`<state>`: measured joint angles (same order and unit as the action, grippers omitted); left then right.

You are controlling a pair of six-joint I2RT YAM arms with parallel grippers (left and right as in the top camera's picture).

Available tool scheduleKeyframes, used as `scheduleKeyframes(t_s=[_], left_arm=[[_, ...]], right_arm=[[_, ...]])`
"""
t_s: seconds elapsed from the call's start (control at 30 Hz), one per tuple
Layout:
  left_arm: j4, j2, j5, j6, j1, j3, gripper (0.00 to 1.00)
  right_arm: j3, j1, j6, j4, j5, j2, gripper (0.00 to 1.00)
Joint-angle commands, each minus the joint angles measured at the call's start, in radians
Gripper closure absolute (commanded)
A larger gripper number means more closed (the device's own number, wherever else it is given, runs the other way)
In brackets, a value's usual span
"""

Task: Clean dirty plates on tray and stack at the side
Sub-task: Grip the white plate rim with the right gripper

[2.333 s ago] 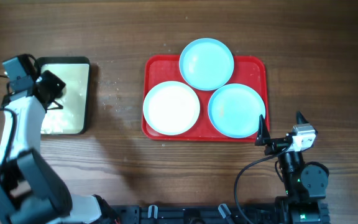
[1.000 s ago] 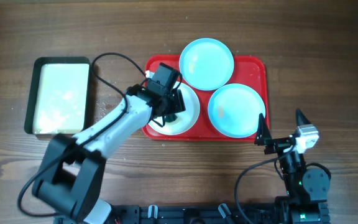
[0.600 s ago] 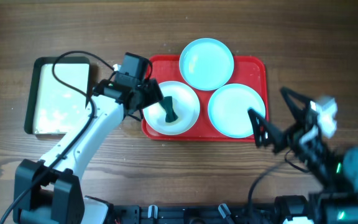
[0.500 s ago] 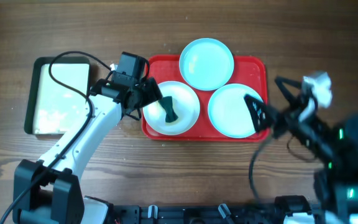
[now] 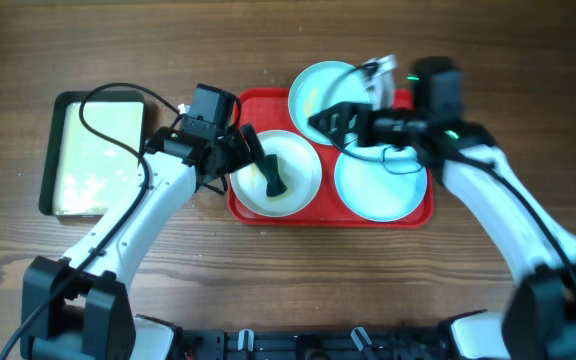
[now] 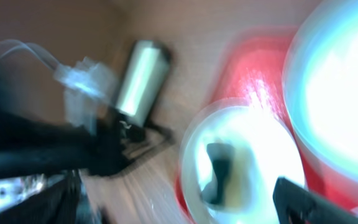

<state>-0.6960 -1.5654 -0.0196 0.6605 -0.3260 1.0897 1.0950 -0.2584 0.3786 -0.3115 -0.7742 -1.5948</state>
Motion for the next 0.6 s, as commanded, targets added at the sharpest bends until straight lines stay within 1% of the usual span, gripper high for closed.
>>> scheduleKeyframes(t_s=[0.0,0.03,0.1,0.13,0.17,0.2,0.23,0.33,0.5,0.57], left_arm=[[0.003,0.011,0.010,-0.001,0.002,0.012,0.00],[0.003,0.011,0.010,-0.001,0.002,0.012,0.00],[0.003,0.011,0.010,-0.001,0.002,0.012,0.00],[0.002,0.011,0.010,-0.001,0.002,0.012,0.00],[0.003,0.011,0.010,-0.001,0.002,0.012,0.00],[0.003,0.011,0.010,-0.001,0.002,0.012,0.00],[0.003,0.011,0.010,-0.001,0.002,0.012,0.00],[0.003,0.011,0.010,-0.001,0.002,0.012,0.00],[0.003,0.011,0.010,-0.001,0.002,0.012,0.00],[0.003,0.011,0.010,-0.001,0.002,0.012,0.00]], right_arm=[[0.255,-0.088,-0.123,-0.338,0.435,-0.179,0.01],[0.300,-0.121,-0.120,-0.386,0.557,-0.213,0.00],[0.301,-0.169,-0.114,-0.362,0.637,-0.231,0.00],[0.301,-0.194,-0.113,-0.331,0.645,-0.254,0.16],[0.300,-0.200,-0.114,-0.322,0.645,-0.267,0.41],[0.299,-0.202,-0.119,-0.322,0.645,-0.281,0.55],[0.296,-0.201,-0.141,-0.323,0.645,-0.298,0.64],[0.270,-0.203,-0.169,-0.301,0.645,-0.370,0.60],[0.270,-0.203,-0.169,-0.306,0.579,-0.411,0.60],[0.270,-0.203,-0.169,-0.329,0.580,-0.411,0.62]])
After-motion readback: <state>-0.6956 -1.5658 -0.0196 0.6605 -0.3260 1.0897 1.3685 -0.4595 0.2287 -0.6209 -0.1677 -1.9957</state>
